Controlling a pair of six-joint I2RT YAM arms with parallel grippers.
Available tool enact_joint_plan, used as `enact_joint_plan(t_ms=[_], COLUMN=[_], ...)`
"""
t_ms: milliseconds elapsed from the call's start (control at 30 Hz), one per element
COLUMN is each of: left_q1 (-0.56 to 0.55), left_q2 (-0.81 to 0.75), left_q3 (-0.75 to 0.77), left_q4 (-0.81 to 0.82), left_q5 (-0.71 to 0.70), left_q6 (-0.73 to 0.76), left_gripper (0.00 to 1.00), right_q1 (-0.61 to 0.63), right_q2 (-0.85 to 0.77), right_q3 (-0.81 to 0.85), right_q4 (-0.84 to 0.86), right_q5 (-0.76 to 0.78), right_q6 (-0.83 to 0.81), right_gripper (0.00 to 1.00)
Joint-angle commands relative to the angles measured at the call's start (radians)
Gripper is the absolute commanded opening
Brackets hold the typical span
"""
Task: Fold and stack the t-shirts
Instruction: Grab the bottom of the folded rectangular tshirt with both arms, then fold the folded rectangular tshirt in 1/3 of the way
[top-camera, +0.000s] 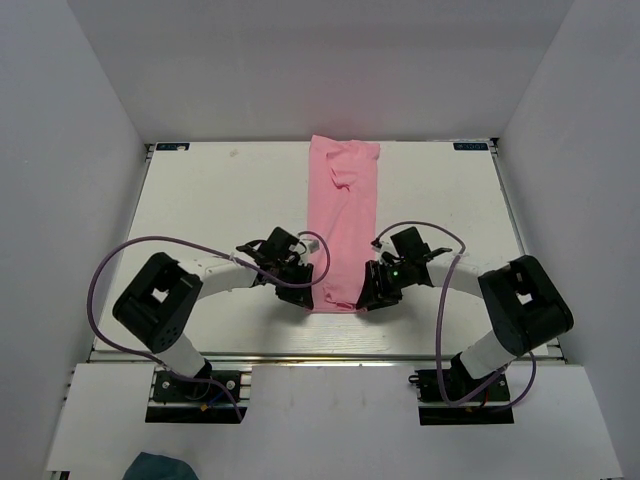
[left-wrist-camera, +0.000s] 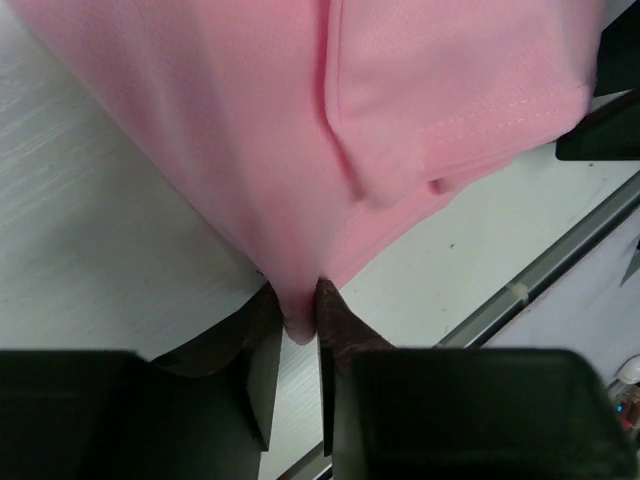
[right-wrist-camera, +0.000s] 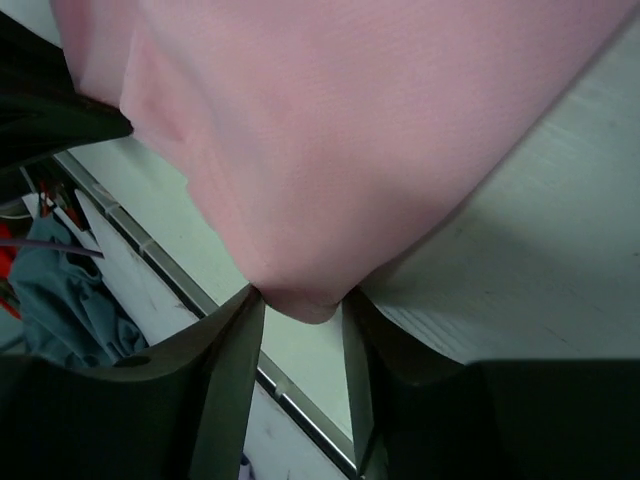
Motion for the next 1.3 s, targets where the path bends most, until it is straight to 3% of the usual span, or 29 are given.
enact_joint_plan(t_ms=[0, 33, 100, 133, 233, 567, 833, 1267], left_q1=[-0.011, -0.011, -0.011, -0.011, -0.011, 0.012, 0.043, 0.175], left_q2=[0.031, 0.031, 0.031, 0.031, 0.031, 0.004, 0.154, 0.433], left_q3=[-0.012, -0.003, -0.002, 0.008, 0.019, 0.132, 0.453, 0.877], left_q4=[-0.034, -0.034, -0.034, -0.034, -0.034, -0.080, -0.185, -0.196], left_q5=[-0.020, -0.020, -0.020, -0.020, -0.020, 0.021, -0.117, 0.009], left_q6=[0.005, -0.004, -0.004, -0.013, -0.013, 0.008, 0.016, -0.004], left_gripper=[0.30, 0.26, 0.23, 0.14, 0.00, 0.00, 0.00, 0.00], right_q1=[0.003, 0.004, 0.004, 0.003, 0.003, -0.006, -0.034, -0.140], right_q2=[0.010, 0.016, 0.013, 0.011, 0.002, -0.107, 0.004, 0.165], right_q3=[-0.022, -0.021, -0.028, -0.030, -0.032, 0.011, 0.215, 0.536], right_q4=[0.081, 0.086, 0.107, 0.113, 0.133, 0.110, 0.052, -0.002], right_q5=[-0.003, 0.006, 0.031, 0.032, 0.019, 0.074, 0.203, 0.296], right_q6=[0.045, 0.047, 0.064, 0.067, 0.070, 0.018, 0.008, -0.025], right_gripper=[0.42, 0.30, 0.17, 0.00, 0.00, 0.00, 0.00, 0.00])
